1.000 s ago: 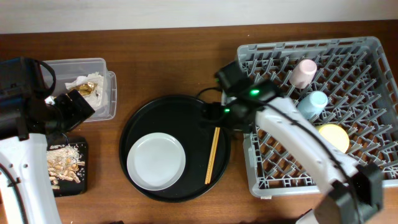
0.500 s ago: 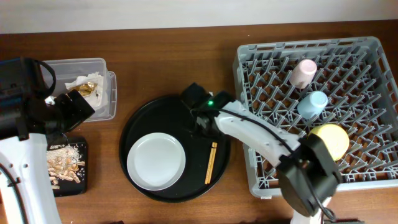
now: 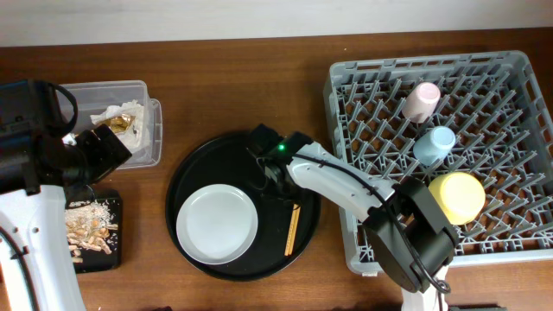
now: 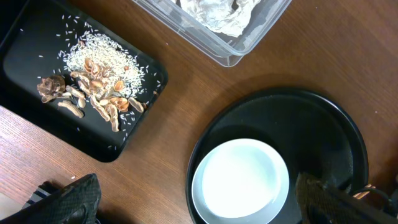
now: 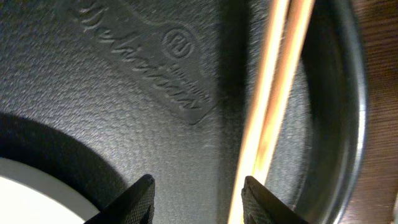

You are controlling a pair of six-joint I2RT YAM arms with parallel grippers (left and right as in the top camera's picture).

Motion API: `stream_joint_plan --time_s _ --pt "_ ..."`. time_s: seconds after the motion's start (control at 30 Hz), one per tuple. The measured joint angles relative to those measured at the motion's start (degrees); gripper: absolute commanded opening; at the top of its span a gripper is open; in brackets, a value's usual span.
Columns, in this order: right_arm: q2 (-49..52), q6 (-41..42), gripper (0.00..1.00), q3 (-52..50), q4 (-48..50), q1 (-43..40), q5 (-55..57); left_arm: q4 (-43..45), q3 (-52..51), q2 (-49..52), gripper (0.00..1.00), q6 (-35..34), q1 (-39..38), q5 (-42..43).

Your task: Sort waste into correct bins and load items into the dishwasher rack

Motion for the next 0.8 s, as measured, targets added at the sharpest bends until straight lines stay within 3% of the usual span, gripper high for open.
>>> stream_joint_plan --time_s 0.53,0.6,0.8 --pt "2.4 -0.3 0.48 0.8 -1.1 0.8 -0.5 0.0 0.0 0.0 0.99 0.0 0.0 0.0" --pt "2.8 -0.8 0.53 4.0 -4.4 0.8 -0.8 0.0 0.0 0.0 0.99 0.0 0.0 0.0" --pt "2.9 -1.5 0.53 13.6 -14.9 0.5 0.7 0.0 0.0 0.0 0.99 0.0 0.0 0.0"
